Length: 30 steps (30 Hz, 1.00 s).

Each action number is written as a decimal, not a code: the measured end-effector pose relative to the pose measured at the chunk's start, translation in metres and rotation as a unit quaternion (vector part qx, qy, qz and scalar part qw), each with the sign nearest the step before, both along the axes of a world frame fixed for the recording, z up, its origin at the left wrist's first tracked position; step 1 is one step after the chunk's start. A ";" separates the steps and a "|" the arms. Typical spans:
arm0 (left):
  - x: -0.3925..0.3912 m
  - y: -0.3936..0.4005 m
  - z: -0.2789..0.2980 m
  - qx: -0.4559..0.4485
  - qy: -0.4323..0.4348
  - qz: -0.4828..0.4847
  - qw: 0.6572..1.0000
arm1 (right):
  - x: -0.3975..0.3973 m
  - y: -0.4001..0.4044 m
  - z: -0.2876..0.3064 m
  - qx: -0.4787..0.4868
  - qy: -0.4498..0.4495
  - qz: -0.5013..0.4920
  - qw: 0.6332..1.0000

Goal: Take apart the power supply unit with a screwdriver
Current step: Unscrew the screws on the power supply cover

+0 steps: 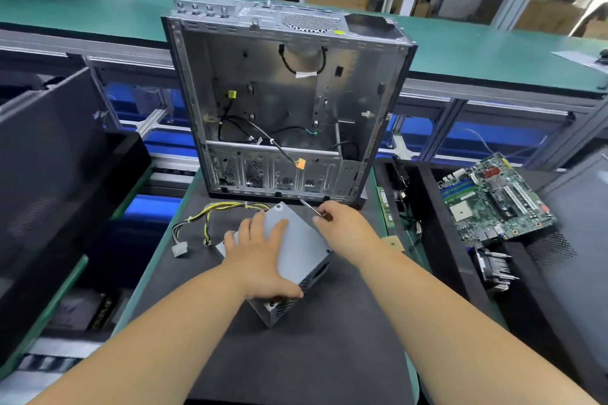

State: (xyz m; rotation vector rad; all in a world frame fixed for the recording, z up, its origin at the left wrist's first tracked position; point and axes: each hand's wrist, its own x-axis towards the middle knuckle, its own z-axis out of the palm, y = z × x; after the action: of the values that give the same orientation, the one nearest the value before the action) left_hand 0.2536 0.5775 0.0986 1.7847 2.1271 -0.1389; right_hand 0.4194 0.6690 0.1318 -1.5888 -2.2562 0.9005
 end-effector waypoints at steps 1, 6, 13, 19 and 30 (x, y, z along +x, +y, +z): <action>-0.003 -0.001 0.000 0.005 -0.004 -0.008 1.000 | -0.004 -0.002 -0.001 -0.013 -0.017 0.011 1.000; -0.019 -0.005 0.004 0.037 -0.004 -0.072 0.997 | -0.015 -0.009 -0.006 -0.057 -0.073 0.025 0.995; -0.030 -0.004 0.011 0.026 -0.024 -0.135 0.990 | -0.016 -0.014 0.006 -0.099 -0.143 0.025 0.984; -0.020 0.006 0.012 0.028 -0.076 -0.158 0.984 | 0.004 -0.015 0.017 -0.149 -0.151 -0.015 0.977; 0.029 0.023 0.014 0.183 -0.194 -0.114 0.957 | 0.051 0.001 0.025 -0.015 -0.118 -0.055 0.991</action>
State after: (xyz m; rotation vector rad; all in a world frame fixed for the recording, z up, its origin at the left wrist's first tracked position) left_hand 0.2829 0.6002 0.1124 2.0507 1.7432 0.5405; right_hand 0.4707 0.6695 0.1567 -1.9022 -2.2880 0.7579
